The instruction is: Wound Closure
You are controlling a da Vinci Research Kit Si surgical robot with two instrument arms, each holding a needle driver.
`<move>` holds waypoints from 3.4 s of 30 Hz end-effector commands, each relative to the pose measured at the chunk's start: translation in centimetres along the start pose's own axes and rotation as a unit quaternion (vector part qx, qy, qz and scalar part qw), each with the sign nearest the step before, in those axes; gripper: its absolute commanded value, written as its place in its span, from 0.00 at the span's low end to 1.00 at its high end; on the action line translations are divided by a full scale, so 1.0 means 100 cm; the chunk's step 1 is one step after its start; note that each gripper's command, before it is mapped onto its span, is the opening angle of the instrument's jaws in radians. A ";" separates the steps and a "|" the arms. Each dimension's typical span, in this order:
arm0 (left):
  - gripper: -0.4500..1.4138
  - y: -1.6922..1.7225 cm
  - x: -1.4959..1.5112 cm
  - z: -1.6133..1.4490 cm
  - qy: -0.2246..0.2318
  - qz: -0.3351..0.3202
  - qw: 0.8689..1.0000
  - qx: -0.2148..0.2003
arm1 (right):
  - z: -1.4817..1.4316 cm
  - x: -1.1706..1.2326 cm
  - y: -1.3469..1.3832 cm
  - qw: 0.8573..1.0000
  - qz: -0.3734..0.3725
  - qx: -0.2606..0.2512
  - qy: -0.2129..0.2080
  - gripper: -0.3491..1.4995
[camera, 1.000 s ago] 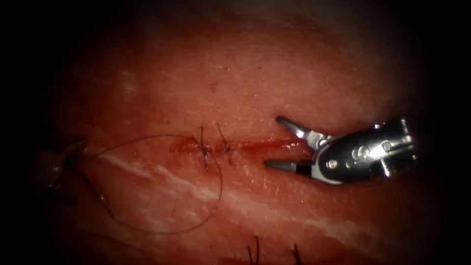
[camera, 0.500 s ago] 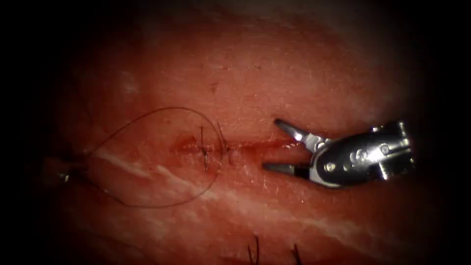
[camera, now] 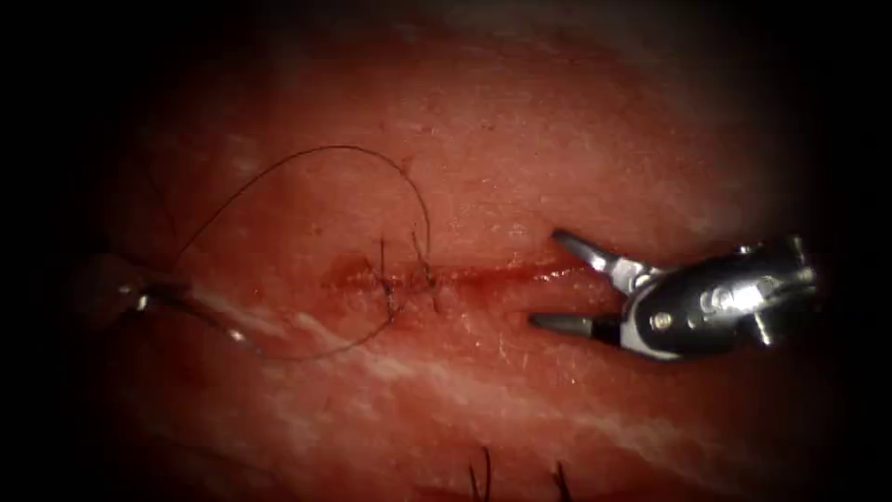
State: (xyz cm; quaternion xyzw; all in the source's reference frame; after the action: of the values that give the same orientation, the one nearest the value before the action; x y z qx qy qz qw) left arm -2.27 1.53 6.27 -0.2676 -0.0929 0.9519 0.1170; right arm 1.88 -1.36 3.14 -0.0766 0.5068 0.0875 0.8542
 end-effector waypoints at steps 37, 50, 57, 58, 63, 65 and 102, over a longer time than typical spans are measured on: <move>0.00 -0.0061 0.0126 0.0126 0.230 -0.183 0.856 -0.424 | 0.0023 -0.0002 0.0041 0.961 0.058 0.091 0.253 0.63; 0.00 -0.0064 0.0122 0.0120 0.258 -0.181 0.824 -0.470 | 0.0064 0.0014 0.0026 0.950 0.042 0.096 0.293 0.51; 0.00 -0.0061 0.0121 0.0118 0.257 -0.177 0.823 -0.474 | 0.0069 0.0015 0.0029 0.951 0.042 0.088 0.295 0.24; 0.00 -0.0060 0.0121 0.0119 0.257 -0.176 0.823 -0.475 | 0.0069 0.0016 0.0029 0.950 0.042 0.087 0.295 0.01; 0.00 -0.0057 0.0121 0.0121 0.253 -0.177 0.822 -0.478 | 0.0071 0.0018 0.0029 0.950 0.043 0.082 0.297 0.00; 0.00 -0.0057 0.0121 0.0121 0.253 -0.176 0.822 -0.478 | 0.0071 0.0020 0.0028 0.950 0.043 0.080 0.299 0.00; 0.00 -0.0053 0.0122 0.0109 0.253 -0.168 0.821 -0.483 | 0.0068 0.0041 0.0014 0.951 0.057 0.068 0.296 0.65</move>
State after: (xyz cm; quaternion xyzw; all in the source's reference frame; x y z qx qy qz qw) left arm -3.70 2.27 6.64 -0.5013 -0.5507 0.6502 0.1509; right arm 2.58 -0.95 3.04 -0.0134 0.7454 0.0735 0.6624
